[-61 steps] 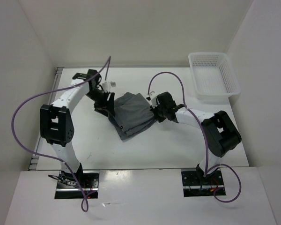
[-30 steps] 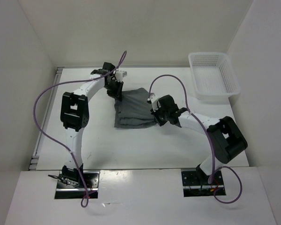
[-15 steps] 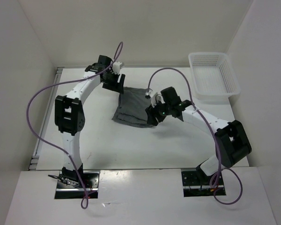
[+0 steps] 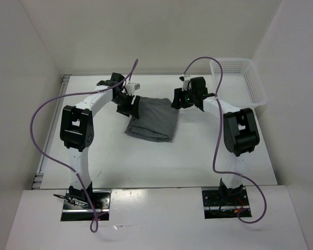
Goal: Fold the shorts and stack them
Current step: Fold the shorts
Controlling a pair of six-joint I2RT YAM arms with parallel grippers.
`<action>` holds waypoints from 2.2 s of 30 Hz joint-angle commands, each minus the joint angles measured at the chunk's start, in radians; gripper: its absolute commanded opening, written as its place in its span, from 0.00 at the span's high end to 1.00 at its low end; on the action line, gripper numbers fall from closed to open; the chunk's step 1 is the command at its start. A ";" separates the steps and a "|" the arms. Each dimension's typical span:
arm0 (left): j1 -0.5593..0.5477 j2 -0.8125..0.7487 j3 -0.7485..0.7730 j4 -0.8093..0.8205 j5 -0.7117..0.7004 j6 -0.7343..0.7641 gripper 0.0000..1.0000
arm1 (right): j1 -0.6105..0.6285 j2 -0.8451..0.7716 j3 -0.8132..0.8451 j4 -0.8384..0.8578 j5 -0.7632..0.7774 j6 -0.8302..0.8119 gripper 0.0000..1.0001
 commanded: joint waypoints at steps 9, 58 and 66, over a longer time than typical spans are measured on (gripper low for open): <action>-0.013 0.011 -0.048 -0.044 0.130 0.004 0.28 | 0.023 0.270 0.301 0.072 0.058 0.031 0.41; 0.016 -0.053 0.047 -0.260 0.072 0.004 0.38 | 0.089 0.321 0.444 0.021 0.179 -0.010 0.17; 0.039 -0.015 0.162 -0.138 -0.004 0.004 0.22 | 0.089 0.146 0.400 -0.051 0.144 -0.056 0.13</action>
